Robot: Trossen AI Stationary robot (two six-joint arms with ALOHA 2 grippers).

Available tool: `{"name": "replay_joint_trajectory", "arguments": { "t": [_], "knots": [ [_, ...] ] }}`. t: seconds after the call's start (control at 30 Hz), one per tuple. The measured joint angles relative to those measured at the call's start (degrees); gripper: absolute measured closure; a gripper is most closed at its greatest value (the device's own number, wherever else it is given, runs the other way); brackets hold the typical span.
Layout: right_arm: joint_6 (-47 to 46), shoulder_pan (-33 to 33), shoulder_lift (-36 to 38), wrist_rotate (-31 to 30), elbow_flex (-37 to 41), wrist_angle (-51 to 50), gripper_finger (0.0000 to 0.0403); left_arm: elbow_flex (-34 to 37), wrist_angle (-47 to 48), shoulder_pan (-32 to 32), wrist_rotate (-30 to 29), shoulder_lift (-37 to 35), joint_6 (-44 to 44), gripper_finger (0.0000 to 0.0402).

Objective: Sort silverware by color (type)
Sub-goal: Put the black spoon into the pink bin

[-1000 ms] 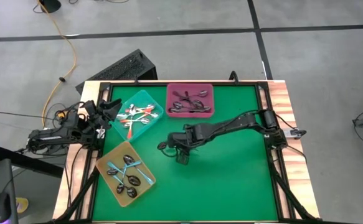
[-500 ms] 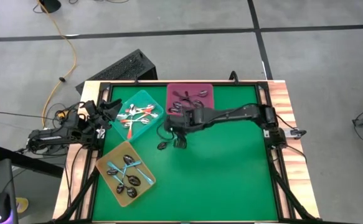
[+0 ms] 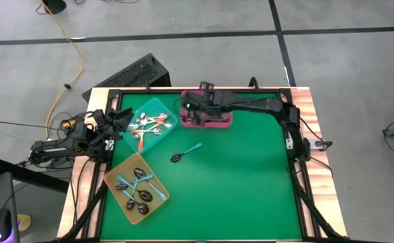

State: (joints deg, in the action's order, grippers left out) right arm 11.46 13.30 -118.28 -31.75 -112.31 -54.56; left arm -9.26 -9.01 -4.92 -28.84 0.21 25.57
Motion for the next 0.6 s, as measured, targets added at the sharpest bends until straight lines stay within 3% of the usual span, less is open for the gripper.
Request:
{"name": "replay_joint_trajectory", "arguments": {
  "t": [0.1, 0.2, 0.5, 0.6],
  "knots": [
    [0.29, 2.79, -0.09, 1.64, 2.2, -0.93, 0.0401, 0.0, 0.69, -0.01, -0.02, -0.01, 0.36, 0.0183],
    [1.42, 4.58, 0.02, 7.38, 6.24, 2.64, 0.0401, 0.0, 0.73, 0.0, 0.03, -0.01, 0.48, 0.0183],
    [3.03, 8.34, -0.15, 11.57, 16.59, 13.01, 0.0401, 0.0, 0.58, 0.0, -0.12, -0.01, 1.55, 0.0183],
    [4.07, 8.96, -0.07, 15.8, 19.43, 17.91, 0.0401, 0.0, 0.56, -0.01, -0.11, 0.01, 1.65, 0.0183]
  ]
}}
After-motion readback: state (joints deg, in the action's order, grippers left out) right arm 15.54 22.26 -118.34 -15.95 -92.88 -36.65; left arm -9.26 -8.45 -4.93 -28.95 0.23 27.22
